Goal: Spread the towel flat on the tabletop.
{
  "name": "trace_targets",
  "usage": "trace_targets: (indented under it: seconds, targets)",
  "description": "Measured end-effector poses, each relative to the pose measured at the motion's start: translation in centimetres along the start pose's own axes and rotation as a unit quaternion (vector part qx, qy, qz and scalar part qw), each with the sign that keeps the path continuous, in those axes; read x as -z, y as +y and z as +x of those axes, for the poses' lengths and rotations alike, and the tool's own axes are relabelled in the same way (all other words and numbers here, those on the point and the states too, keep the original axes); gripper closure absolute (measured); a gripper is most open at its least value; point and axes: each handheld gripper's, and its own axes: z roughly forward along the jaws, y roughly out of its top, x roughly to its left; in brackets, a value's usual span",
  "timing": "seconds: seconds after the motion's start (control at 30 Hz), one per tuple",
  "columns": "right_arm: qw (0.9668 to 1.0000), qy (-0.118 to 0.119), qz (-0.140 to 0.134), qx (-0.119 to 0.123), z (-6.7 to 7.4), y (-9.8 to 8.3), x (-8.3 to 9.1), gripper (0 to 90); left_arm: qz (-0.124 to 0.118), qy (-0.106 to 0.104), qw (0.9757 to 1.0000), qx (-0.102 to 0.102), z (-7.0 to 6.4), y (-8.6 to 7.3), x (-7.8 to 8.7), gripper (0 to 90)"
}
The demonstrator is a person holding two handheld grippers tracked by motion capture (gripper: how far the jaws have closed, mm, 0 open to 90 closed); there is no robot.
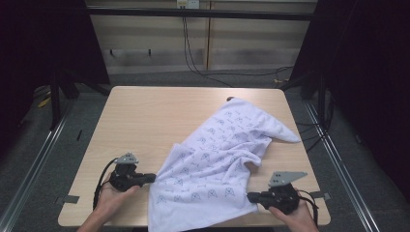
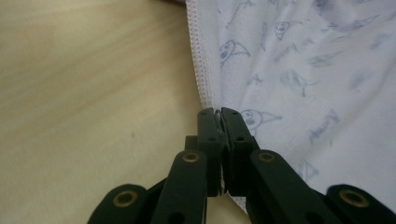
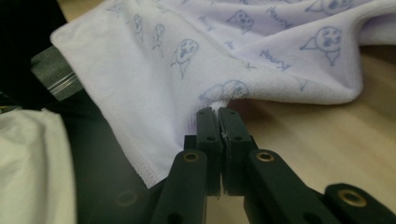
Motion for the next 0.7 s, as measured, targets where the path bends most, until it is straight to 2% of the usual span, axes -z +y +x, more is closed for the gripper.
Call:
trace_targets:
  seconds: [0.07, 0.1, 0.13, 0.17, 0.23, 0.27, 0.3, 0.37, 0.47, 0.53, 0.6, 0.67, 0.7]
  targets:
    - [1.0, 0.003, -0.001, -0.002, 1.1, -1.0, 1.2, 87.8, 0.014, -0.005, 0.9999, 0.006, -0.6, -1.1, 0.6, 87.7]
    - [1.0, 0.004, 0.004, -0.003, 2.4, -1.8, 2.1, 82.4, 0.017, -0.009, 0.9998, 0.01, -0.8, -1.6, 0.8, 87.7]
    - [1.0, 0.004, 0.004, -0.003, 2.4, -1.8, 2.1, 82.4, 0.023, -0.017, 0.9995, 0.013, -1.2, -2.1, 1.0, 87.6]
    - [0.9999, 0.011, 0.007, -0.001, 3.0, -2.1, 2.4, 77.1, 0.028, -0.024, 0.9993, 0.007, -1.5, -2.5, 1.2, 87.6]
    - [0.9999, 0.008, 0.009, 0.004, 3.7, -2.5, 2.7, 74.0, 0.036, -0.026, 0.999, 0.002, -2.1, -3.0, 1.6, 87.5]
    - [0.9999, 0.003, 0.009, 0.006, 3.7, -2.4, 2.7, 72.8, 0.028, -0.028, 0.9992, 0.003, -2.2, -3.1, 1.8, 87.4]
    - [1.0, -0.005, 0.004, 0.005, 3.5, -2.3, 2.6, 71.8, 0.026, -0.028, 0.9993, 0.003, -2.2, -3.1, 2.0, 87.2]
    - [1.0, -0.008, 0.003, 0.003, 2.8, -2.1, 2.1, 71.9, 0.005, -0.026, 0.9996, 0.005, -1.9, -2.9, 2.2, 83.8]
    - [0.9992, -0.039, 0.011, 0.004, 1.2, -1.4, 0.7, 70.3, -0.02, -0.016, 0.9997, 0.001, -1.1, -1.9, 2.2, 76.2]
    - [0.9979, -0.063, 0.006, -0.017, -0.4, -1.2, -0.1, 67.8, -0.028, -0.011, 0.9995, 0.005, -0.7, -1.0, 1.9, 74.1]
    - [0.9975, -0.064, 0.006, -0.028, -1.9, -0.9, -0.5, 64.5, -0.036, -0.014, 0.9992, 0.005, -0.2, -0.1, 1.2, 69.4]
    - [0.9979, -0.052, -0.004, -0.038, -3.2, -0.4, -0.7, 62.8, -0.029, 0.0, 0.9996, 0.004, 0.2, 1.0, -0.1, 65.8]
    - [0.9977, -0.056, -0.006, -0.037, -3.5, -0.2, -0.8, 62.3, -0.025, 0.001, 0.9997, 0.006, 0.4, 1.5, -0.8, 64.6]
